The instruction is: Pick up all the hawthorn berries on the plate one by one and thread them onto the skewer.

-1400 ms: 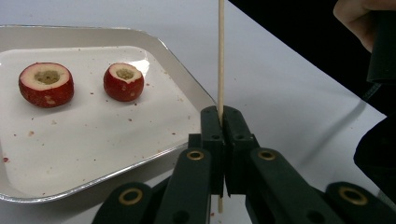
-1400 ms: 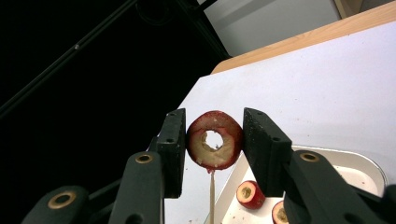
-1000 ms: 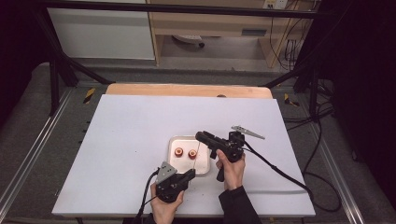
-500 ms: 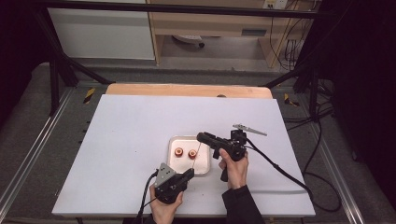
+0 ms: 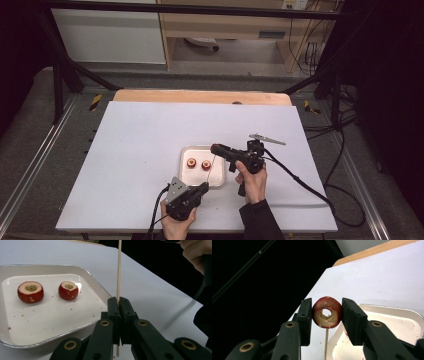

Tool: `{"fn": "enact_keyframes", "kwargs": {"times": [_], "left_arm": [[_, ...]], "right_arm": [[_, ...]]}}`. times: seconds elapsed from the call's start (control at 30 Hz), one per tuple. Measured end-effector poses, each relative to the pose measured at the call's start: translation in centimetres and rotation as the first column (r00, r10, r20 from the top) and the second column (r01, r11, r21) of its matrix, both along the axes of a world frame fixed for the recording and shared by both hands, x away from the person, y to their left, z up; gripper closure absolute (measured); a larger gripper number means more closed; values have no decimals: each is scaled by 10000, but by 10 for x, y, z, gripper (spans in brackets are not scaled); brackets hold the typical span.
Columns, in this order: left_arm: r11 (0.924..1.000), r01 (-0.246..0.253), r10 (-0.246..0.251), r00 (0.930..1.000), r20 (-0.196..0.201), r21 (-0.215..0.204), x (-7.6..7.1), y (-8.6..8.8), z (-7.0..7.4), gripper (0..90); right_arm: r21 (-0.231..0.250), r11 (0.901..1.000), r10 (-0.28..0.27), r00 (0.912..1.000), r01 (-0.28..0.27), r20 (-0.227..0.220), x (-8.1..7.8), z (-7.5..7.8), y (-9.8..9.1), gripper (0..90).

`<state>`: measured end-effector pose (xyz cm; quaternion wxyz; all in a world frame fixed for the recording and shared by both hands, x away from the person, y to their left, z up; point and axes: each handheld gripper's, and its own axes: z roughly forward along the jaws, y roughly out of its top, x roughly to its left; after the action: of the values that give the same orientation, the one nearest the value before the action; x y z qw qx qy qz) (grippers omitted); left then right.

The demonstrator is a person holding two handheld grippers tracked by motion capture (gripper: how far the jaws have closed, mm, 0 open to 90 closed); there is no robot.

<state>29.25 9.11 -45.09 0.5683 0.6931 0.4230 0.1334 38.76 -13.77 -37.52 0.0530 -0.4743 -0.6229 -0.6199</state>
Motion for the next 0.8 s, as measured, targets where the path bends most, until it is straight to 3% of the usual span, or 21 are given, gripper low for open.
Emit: {"fn": "enact_keyframes", "kwargs": {"times": [0.1, 0.33, 0.47, 0.6, 0.8], "left_arm": [[10000, -84, 84, 9998, 191, -13, -2, 2, 1, 888], [10000, -61, 62, 9996, 271, -53, -3, 8, 1, 889], [10000, 38, -40, 9996, 277, 87, -3, 5, -1, 889], [9998, 109, -114, 9995, 303, 137, -4, 4, -2, 889], [9997, 231, -232, 9974, 689, 13, -7, 7, 3, 888]], "right_arm": [[307, 9995, -116, 9999, 118, -71, 1, -2, -2, 621], [-7, 9999, -138, 9998, 138, -114, 2, -1, -4, 619], [203, 9998, -51, 9995, 57, -305, 2, 0, -5, 621], [833, 9965, 9, 9989, 31, -477, 3, 1, -7, 622], [1896, 9814, 467, 9952, -296, -862, 3, 9, -12, 621]]}}
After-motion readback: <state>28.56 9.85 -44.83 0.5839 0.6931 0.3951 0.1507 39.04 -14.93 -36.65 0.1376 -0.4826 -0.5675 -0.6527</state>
